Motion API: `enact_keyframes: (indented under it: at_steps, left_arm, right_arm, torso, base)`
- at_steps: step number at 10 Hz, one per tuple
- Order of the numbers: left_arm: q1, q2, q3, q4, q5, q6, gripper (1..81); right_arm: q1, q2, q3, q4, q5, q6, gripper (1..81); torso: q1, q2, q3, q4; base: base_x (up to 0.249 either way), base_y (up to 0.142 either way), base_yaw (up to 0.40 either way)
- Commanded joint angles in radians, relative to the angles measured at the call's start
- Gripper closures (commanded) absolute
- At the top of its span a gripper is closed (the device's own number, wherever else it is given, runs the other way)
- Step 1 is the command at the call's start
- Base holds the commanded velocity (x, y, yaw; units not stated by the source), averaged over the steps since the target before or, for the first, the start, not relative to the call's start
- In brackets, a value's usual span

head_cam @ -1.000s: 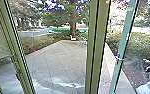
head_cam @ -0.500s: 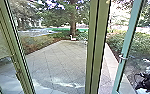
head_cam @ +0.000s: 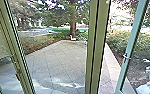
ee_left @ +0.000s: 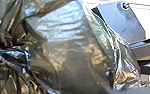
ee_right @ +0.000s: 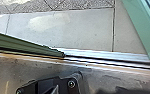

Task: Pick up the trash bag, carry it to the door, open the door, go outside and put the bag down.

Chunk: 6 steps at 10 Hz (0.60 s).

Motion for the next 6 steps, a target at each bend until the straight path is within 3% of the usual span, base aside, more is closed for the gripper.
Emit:
enact_keyframes:
  at_steps: [1, 5, 6]
  left_arm:
    - [-0.05, 0.003, 0.001, 0.008, 0.053, 0.01, 81.1]
    - [-0.054, 0.004, -0.001, 0.008, 0.055, 0.011, 81.1]
    - [-0.057, 0.006, -0.001, 0.008, 0.055, 0.011, 81.1]
  right_arm:
    - [-0.12, 0.023, -0.028, -0.005, 0.221, -0.004, 1.0]
    - [-0.266, 0.122, -0.06, -0.019, 0.246, -0.008, 1.0]
    - [-0.296, 0.145, -0.072, -0.016, 0.26, -0.039, 1.0]
  torso:
    - [0.0, 0.0, 0.0, 0.0]
    - [0.0, 0.0, 0.0, 0.0]
    - [0.0, 0.0, 0.0, 0.0]
  base:
    - [0.0, 0.0, 0.0]
    - [0.0, 0.0, 0.0]
    - [0.0, 0.0, 0.0]
